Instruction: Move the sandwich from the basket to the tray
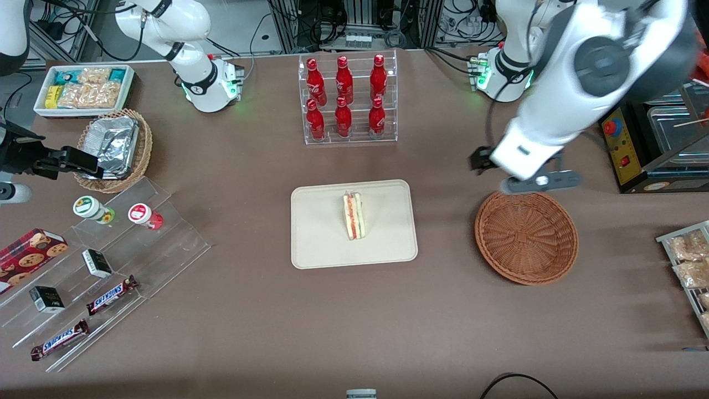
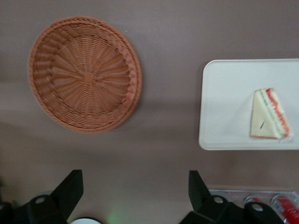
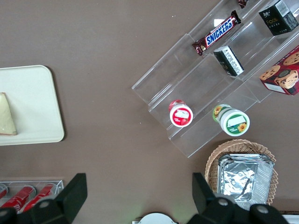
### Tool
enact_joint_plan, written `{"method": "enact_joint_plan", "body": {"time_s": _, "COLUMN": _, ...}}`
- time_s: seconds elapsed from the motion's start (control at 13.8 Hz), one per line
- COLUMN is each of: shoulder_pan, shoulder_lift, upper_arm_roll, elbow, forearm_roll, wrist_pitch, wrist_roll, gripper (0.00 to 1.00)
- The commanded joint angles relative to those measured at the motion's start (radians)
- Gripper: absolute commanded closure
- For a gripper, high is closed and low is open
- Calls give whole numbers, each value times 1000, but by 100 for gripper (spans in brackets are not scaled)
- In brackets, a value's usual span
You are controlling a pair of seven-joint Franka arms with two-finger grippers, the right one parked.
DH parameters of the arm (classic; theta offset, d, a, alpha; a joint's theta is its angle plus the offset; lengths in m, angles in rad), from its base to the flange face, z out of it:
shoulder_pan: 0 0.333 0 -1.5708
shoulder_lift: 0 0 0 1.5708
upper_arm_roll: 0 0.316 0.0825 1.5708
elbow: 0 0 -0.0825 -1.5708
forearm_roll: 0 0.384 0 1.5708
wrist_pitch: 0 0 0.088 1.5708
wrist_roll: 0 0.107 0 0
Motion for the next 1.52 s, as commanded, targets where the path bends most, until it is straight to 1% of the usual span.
{"method": "enact_joint_plan", "body": {"time_s": 0.0, "shoulder_pan": 115, "shoulder_lift": -88, "upper_arm_roll": -10, "elbow": -67, "forearm_roll": -11, "wrist_pitch": -37, "wrist_roll": 170, "gripper": 1}}
{"method": "enact_joint_plan", "body": {"time_s": 0.22, "shoulder_pan": 200, "shoulder_lift": -126, "upper_arm_roll": -8, "elbow": -81, "forearm_roll": 0, "wrist_pitch": -39, "wrist_roll": 210, "gripper": 1}}
{"method": "enact_joint_plan", "body": {"time_s": 0.29, "shoulder_pan": 227, "shoulder_lift": -141, "upper_arm_roll": -10, "elbow": -88, "forearm_roll": 0, "wrist_pitch": -43, "wrist_roll": 269, "gripper": 1}}
{"method": "enact_joint_plan", "body": {"time_s": 0.36, "shoulder_pan": 234, "shoulder_lift": -152, "upper_arm_roll": -8, "elbow": -107, "forearm_roll": 0, "wrist_pitch": -45, "wrist_roll": 285, "gripper": 1}}
{"method": "enact_joint_plan", "body": {"time_s": 0.44, "shoulder_pan": 232, "shoulder_lift": -157, "upper_arm_roll": 12, "elbow": -113, "forearm_roll": 0, "wrist_pitch": -43, "wrist_roll": 290, "gripper": 1}}
{"method": "enact_joint_plan", "body": {"time_s": 0.65, "shoulder_pan": 224, "shoulder_lift": -157, "upper_arm_roll": 21, "elbow": -108, "forearm_roll": -1, "wrist_pitch": -36, "wrist_roll": 293, "gripper": 1}}
{"method": "enact_joint_plan", "body": {"time_s": 0.94, "shoulder_pan": 220, "shoulder_lift": -71, "upper_arm_roll": 20, "elbow": -10, "forearm_roll": 2, "wrist_pitch": -43, "wrist_roll": 295, "gripper": 1}}
{"method": "enact_joint_plan", "body": {"time_s": 1.16, "shoulder_pan": 218, "shoulder_lift": -69, "upper_arm_roll": 20, "elbow": 5, "forearm_roll": 63, "wrist_pitch": -42, "wrist_roll": 296, "gripper": 1}}
{"method": "enact_joint_plan", "body": {"time_s": 1.45, "shoulder_pan": 218, "shoulder_lift": -66, "upper_arm_roll": 27, "elbow": 37, "forearm_roll": 66, "wrist_pitch": -43, "wrist_roll": 293, "gripper": 1}}
